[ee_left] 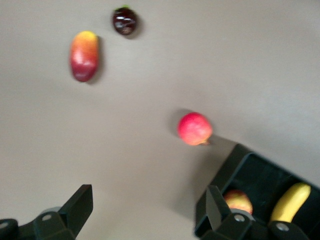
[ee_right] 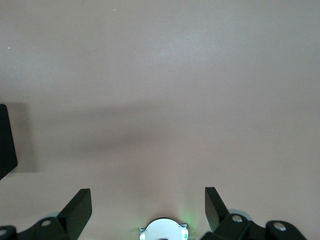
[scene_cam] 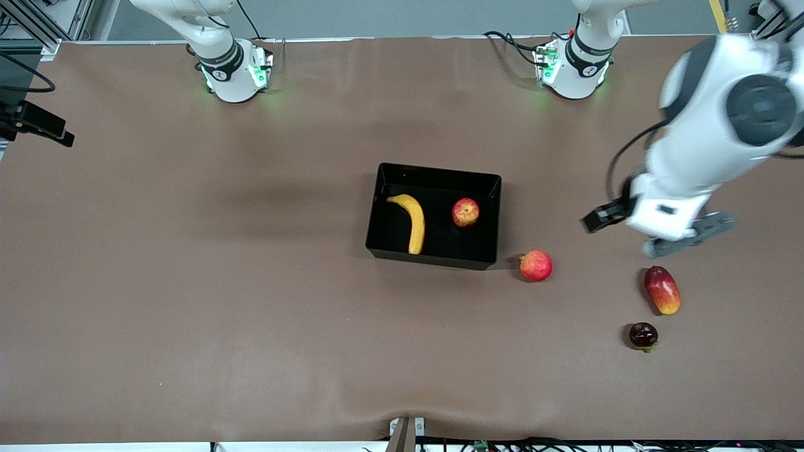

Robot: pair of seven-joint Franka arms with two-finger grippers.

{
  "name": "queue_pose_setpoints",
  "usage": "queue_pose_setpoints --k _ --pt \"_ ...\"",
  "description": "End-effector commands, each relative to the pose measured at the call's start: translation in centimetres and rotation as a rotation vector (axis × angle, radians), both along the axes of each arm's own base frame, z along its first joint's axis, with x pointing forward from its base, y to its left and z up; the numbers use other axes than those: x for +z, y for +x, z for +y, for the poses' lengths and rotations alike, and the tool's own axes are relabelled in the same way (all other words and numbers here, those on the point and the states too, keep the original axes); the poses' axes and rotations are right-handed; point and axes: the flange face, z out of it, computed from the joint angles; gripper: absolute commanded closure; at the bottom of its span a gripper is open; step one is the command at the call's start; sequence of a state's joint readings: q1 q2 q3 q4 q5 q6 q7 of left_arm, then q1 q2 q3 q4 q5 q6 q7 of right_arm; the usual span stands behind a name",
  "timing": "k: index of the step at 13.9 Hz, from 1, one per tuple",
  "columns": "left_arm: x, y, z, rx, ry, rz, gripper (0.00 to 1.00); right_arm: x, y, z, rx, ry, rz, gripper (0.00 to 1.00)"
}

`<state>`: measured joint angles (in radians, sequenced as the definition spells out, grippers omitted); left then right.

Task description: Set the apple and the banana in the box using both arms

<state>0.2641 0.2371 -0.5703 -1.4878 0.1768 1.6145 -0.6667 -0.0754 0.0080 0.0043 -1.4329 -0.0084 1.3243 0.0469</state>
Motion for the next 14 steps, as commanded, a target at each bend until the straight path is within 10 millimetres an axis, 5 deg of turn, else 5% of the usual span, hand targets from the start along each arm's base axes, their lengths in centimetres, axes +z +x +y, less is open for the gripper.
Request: queue_pose_setpoints --k 1,8,14 --pt "2.8 -1.6 4.0 -0.043 0.001 0.013 0.0 0.2 0.1 0.3 -0.006 0.004 0.004 0.0" --pt "4.8 -2.9 7.5 -0.199 0.022 0.008 0.0 0.4 0.1 0.3 -0.004 0.004 0.0 0.0" --pt "5.7 -3.4 7.3 -0.291 0.027 0.003 0.0 0.3 0.1 0.3 -0.006 0.004 0.003 0.0"
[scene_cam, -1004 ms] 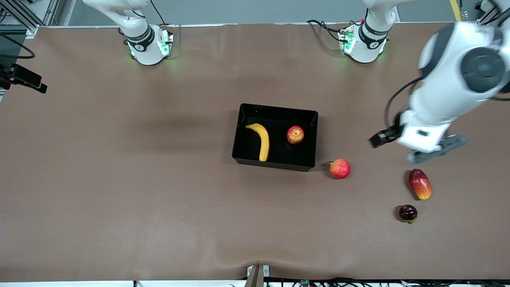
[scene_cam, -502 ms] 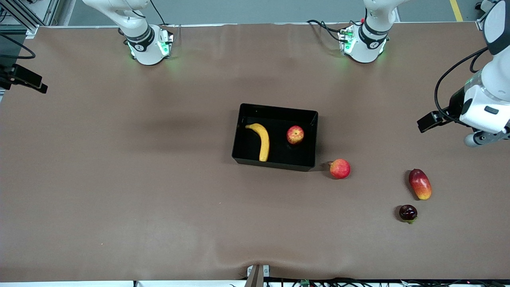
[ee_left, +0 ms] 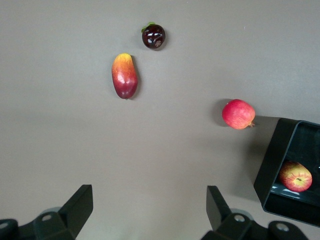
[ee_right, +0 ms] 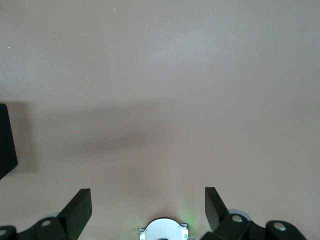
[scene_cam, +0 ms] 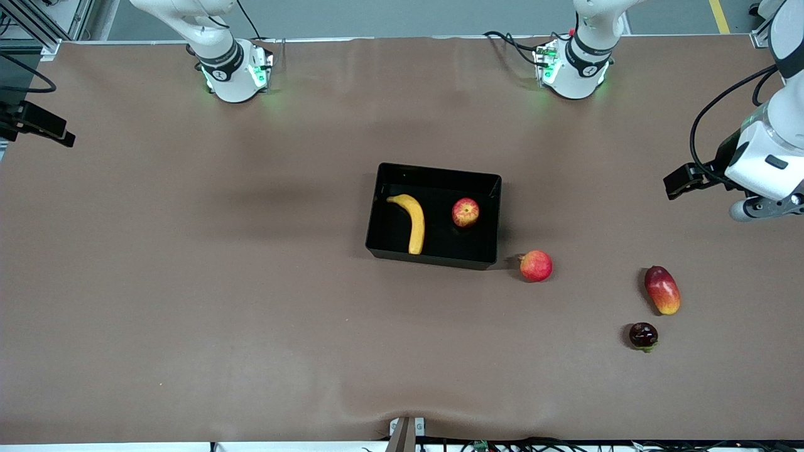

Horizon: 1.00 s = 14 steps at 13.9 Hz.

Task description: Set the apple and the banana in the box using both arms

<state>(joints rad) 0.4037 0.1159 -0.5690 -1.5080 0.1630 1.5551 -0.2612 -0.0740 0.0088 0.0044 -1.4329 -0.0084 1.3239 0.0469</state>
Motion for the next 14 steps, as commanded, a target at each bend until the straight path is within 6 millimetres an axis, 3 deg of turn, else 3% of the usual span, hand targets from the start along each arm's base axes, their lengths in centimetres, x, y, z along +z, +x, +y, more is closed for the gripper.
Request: queue_pose_setpoints --k 1,4,11,14 --pt "1.0 -1.4 0.1 -0.032 0.003 -0.003 0.0 0.3 0.1 0.2 -0.009 0.004 0.0 0.0" --pt "1.7 -2.3 -0.5 -0.036 0.02 -0.005 0.0 0.3 0.1 0.3 -0.007 0.004 0.001 0.0" --pt "3.9 -6.2 1.5 -0.013 -0.057 -0.023 0.0 0.2 0.2 0.3 -0.007 0.004 0.003 0.0" --pt "4.6 -5.7 1.2 -0.02 -0.068 -0.035 0.0 -0.5 0.5 1.0 0.007 0.007 0.02 0.0"
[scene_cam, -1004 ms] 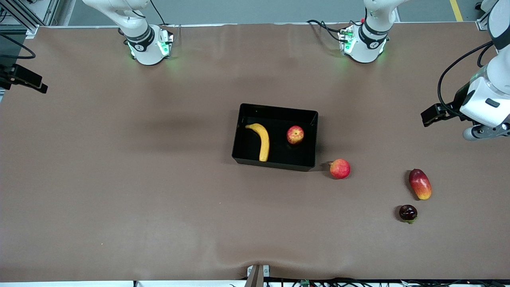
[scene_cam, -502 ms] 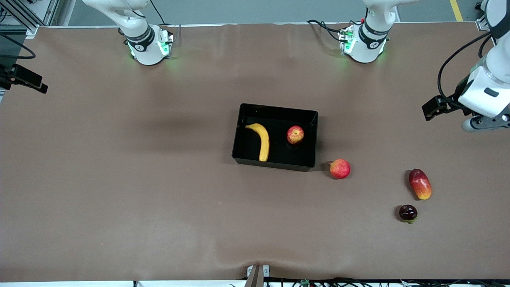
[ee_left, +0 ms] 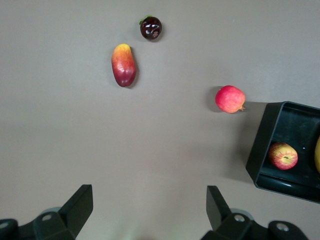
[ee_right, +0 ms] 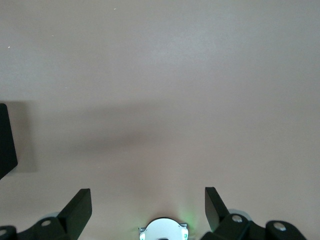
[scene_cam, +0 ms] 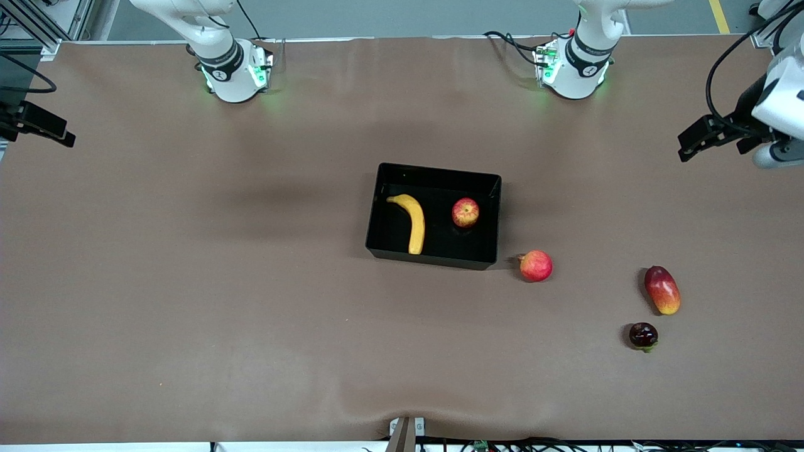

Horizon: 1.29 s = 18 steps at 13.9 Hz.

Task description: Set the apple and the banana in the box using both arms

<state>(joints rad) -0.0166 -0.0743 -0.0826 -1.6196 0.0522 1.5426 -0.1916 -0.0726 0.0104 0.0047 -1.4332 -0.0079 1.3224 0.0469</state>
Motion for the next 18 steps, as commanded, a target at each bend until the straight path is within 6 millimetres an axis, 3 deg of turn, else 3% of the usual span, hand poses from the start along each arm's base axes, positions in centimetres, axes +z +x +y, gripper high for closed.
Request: queue_pose_setpoints --k 1,12,18 --pt "0.0 0.0 0.0 -0.017 -0.018 0.008 0.0 -0.6 0.6 1.8 0.02 0.004 0.018 0.0" --pt "0.1 -0.2 -1.8 -0.04 -0.073 0.024 0.0 -0.3 0.7 1.5 0.009 0.0 0.009 0.0" --pt "0.4 0.1 -0.9 -0.02 -0.061 0.016 0.0 -0.2 0.7 1.5 0.012 -0.005 0.008 0.0"
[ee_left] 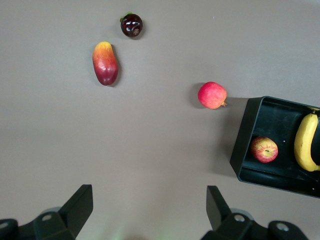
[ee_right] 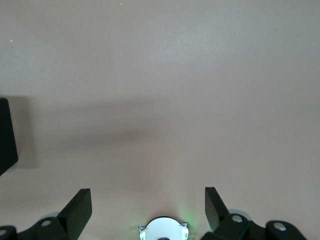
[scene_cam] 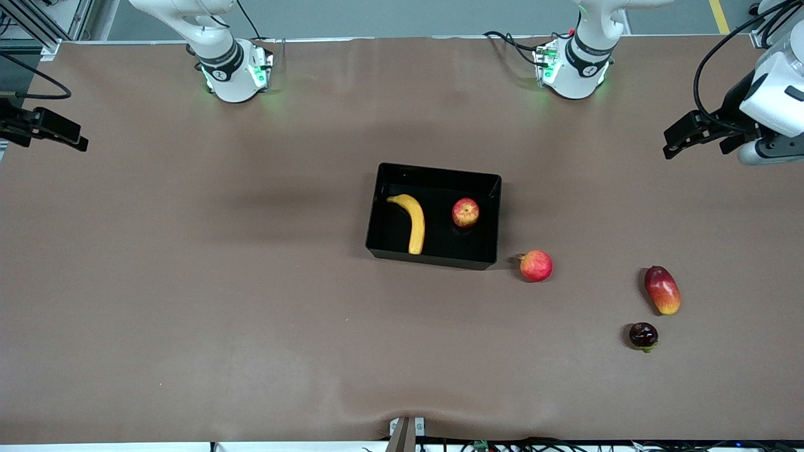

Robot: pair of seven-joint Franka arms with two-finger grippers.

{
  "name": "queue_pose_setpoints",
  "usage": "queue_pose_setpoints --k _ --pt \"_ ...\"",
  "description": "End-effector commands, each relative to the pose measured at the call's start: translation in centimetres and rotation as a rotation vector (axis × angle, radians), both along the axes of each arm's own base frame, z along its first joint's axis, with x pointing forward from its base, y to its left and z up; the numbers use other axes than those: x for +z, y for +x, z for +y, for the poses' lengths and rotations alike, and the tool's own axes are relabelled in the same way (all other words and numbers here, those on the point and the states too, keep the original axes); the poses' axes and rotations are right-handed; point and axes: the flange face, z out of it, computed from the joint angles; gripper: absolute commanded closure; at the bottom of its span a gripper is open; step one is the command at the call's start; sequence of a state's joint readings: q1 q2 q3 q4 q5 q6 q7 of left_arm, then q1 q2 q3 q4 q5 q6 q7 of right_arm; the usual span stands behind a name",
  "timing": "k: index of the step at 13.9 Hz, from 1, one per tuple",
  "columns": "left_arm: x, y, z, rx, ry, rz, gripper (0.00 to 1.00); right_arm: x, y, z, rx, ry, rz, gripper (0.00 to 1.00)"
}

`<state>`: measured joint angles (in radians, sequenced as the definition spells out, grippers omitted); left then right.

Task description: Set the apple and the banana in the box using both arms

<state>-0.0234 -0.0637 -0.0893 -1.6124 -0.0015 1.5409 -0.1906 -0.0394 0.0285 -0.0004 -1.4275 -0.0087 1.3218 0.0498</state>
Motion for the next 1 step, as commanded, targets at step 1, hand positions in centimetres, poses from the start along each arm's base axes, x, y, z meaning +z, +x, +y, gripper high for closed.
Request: queue_pose_setpoints --k 1 --pt "0.62 -0.05 0.39 -0.003 -0.006 0.005 0.0 0.53 0.0 -0.06 -0.014 -0.007 -0.005 0.0"
